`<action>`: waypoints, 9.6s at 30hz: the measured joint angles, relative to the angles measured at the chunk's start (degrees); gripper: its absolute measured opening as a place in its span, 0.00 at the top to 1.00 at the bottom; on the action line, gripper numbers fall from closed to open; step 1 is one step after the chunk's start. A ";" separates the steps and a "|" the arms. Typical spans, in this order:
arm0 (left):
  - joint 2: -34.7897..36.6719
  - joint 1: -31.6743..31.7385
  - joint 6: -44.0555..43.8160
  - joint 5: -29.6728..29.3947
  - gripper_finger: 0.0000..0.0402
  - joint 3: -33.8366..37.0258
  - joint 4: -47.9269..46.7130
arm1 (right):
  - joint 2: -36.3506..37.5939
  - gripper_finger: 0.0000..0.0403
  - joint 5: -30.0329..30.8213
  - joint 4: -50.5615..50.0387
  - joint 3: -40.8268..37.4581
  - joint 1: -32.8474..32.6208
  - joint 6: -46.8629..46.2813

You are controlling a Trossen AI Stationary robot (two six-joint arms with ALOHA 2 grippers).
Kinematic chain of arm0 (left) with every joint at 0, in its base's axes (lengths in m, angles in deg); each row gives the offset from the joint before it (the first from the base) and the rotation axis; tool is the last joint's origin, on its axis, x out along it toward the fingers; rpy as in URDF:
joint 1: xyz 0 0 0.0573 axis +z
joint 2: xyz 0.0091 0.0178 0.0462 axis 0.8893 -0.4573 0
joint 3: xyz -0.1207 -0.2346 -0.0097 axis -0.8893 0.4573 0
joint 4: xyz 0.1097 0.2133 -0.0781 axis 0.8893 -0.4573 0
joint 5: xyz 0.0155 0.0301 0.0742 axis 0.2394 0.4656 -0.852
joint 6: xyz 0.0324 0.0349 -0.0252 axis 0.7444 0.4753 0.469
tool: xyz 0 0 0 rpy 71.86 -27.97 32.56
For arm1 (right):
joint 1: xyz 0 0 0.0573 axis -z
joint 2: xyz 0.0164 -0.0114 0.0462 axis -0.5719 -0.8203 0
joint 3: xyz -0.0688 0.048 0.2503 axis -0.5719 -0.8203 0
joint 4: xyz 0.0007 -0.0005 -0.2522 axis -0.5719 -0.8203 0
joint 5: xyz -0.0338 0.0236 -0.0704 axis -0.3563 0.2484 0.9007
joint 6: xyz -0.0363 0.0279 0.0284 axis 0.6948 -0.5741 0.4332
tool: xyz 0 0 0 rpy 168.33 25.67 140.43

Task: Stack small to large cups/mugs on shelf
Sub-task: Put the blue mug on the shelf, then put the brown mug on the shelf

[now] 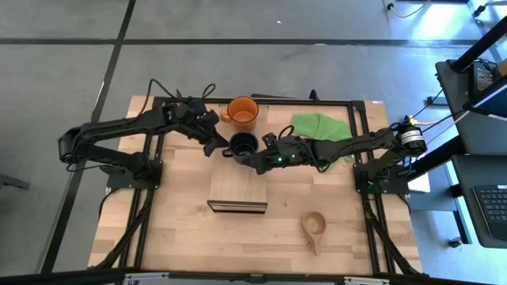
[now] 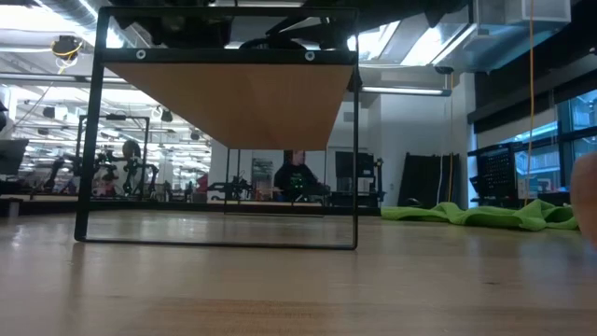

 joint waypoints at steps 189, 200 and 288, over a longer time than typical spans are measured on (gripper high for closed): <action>20.90 -29.01 -5.57 -24.15 0.84 -0.04 13.42 | 17.31 0.77 -0.42 -48.94 -20.55 -33.07 -23.57; 20.90 -28.74 -6.08 -24.13 0.84 -0.04 13.04 | 13.12 0.91 -4.10 -49.22 -20.59 -33.02 -30.18; 23.22 -28.71 -8.98 -27.04 0.84 -0.02 6.47 | 17.43 0.68 -3.46 -54.46 -21.48 -30.27 -54.79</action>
